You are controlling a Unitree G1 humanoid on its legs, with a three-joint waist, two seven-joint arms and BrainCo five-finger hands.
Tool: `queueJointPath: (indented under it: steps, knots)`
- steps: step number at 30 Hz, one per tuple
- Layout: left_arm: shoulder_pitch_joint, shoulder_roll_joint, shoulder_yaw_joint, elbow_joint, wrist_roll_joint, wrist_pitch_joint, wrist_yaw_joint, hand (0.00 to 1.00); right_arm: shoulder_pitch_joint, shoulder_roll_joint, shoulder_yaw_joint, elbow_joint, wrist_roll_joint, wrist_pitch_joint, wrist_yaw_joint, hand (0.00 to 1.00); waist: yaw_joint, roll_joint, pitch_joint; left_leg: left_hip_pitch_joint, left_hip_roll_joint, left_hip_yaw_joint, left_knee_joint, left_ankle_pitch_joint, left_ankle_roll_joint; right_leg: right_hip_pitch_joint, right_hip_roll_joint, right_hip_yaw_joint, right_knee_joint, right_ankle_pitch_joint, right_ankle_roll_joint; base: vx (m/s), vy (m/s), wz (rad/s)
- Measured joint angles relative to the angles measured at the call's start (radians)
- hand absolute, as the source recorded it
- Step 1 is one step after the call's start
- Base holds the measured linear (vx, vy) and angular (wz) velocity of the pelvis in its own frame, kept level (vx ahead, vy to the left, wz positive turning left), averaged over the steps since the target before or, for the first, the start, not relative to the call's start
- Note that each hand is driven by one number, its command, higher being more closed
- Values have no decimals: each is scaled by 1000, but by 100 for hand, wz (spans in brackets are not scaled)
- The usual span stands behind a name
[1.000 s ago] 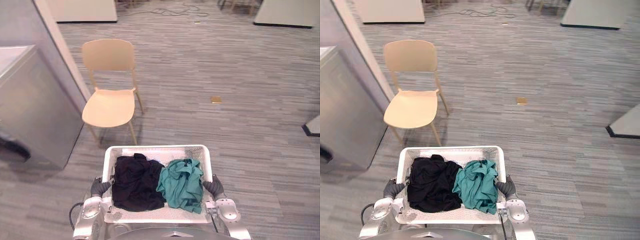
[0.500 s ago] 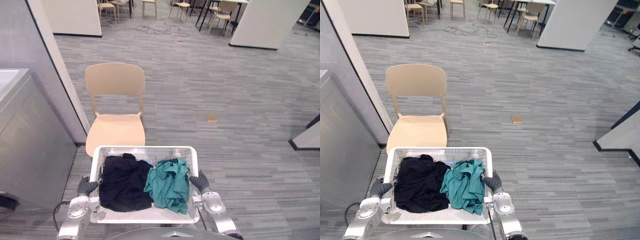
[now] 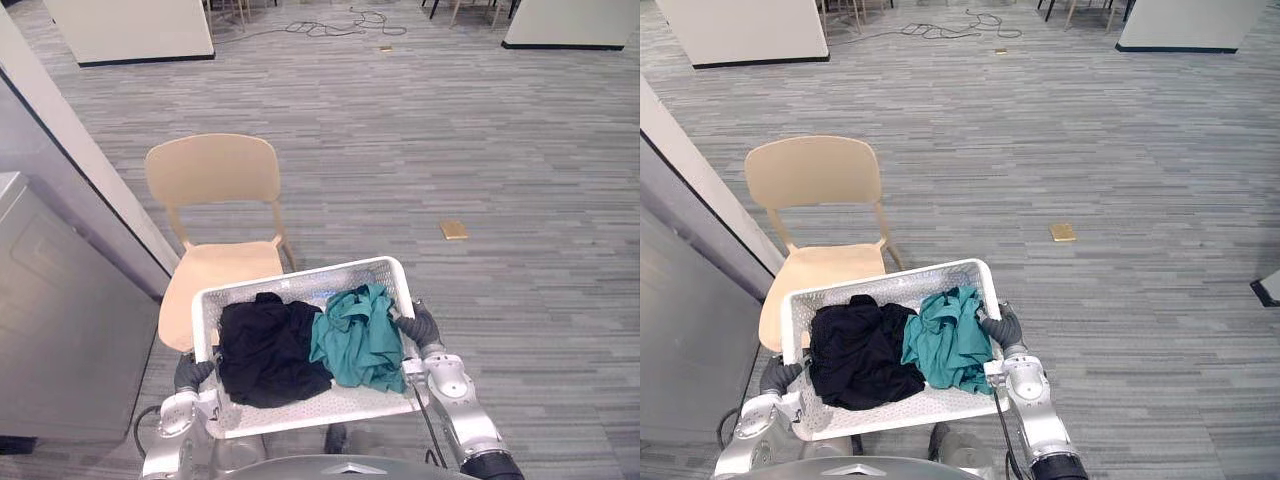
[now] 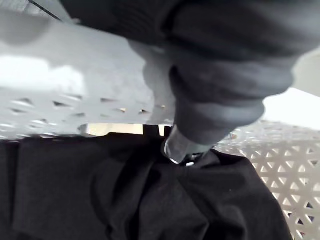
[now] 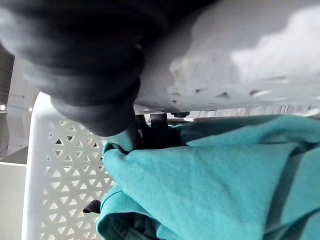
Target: Pick up the laundry basket with both hands and put the clothes into the washing machine.
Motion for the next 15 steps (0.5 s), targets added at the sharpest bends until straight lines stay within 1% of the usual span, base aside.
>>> queueJointPath:
  steps: [1, 2, 3, 4, 5, 6, 8, 9, 10, 11, 13, 15]
  knots:
    - [0, 1, 2, 0, 0, 0, 0, 100, 1, -1, 0, 6, -1, 0, 1, 100, -6, 7, -3, 17, -9, -17, -109, 53, -16, 1, 1, 1, 1, -7, 11, 189, 62, -3]
    - [1, 1, 2, 0, 0, 0, 0, 100, 2, -1, 2, 8, -1, 0, 1, 100, -8, 12, -6, 28, -10, -16, -147, 82, -28, 1, 1, 2, 3, -10, 17, 177, 91, -5]
    - [2, 0, 3, 1, 0, 0, 0, 100, 3, -1, 2, 13, -2, 2, 1, 100, -12, 22, -12, 51, -21, -15, -213, 147, -35, 3, 1, 6, 7, -18, 30, 144, 170, -4]
    - [2, 0, 4, 1, 0, 0, 0, 100, 3, -1, 2, 13, -3, 3, 2, 100, -18, 34, -19, 65, -33, -15, -267, 219, -24, 3, 2, 6, 11, -27, 44, 111, 144, 1]
    - [0, 1, 6, 2, 0, 0, 0, 100, 2, 0, 3, 14, -3, 3, 2, 100, -22, 38, -22, 77, -39, -9, -292, 221, -19, 4, 2, 5, 14, -33, 53, 140, 251, 16]
    - [-12, 13, 11, 2, 0, 0, 0, 100, -5, 9, 6, 26, -3, 3, 4, 100, -24, 28, -21, 98, -59, -14, -339, 218, -19, -2, -15, 2, 19, -35, 70, 77, 225, 15]
    - [-29, 42, 25, -3, 2, 0, 5, 100, -73, 15, 38, 93, -2, 7, 7, 100, -7, 6, -22, 81, -95, 3, -362, 229, 4, -39, -53, 15, 24, -28, 93, 35, 242, 1]
    - [-34, 49, 35, -4, 2, 0, 9, 100, -99, 15, 54, 114, -2, 12, 8, 100, -2, 4, -22, 70, -103, 9, -362, 227, 10, -51, -60, 20, 24, -25, 98, -32, 213, -6]
    - [-57, 63, 59, -5, 2, 1, 30, 100, -172, 16, 94, 172, 0, 25, 9, 100, 10, 3, -13, 50, -124, 12, -361, 232, 25, -72, -82, 25, 23, -15, 113, -39, 206, 0]
    - [-74, 73, 67, -6, 2, 1, 38, 100, -203, 16, 105, 193, 1, 27, 9, 100, 16, 5, -3, 41, -132, 11, -361, 235, 30, -80, -89, 24, 26, -12, 117, -67, 191, 11]
    - [-165, 96, 91, -10, 1, 0, 67, 100, -325, 13, 127, 248, 9, 41, 8, 100, 37, 16, 38, -15, -151, -4, -358, 254, 57, -126, -106, 9, 33, 5, 125, -142, 174, 31]
    - [-253, 125, 107, -10, -5, -7, 95, 100, -434, 13, 132, 286, 46, 45, 3, 100, 48, 21, 76, -67, -159, -26, -367, 277, 64, -170, -110, -7, 31, 22, 126, -163, 107, 34]
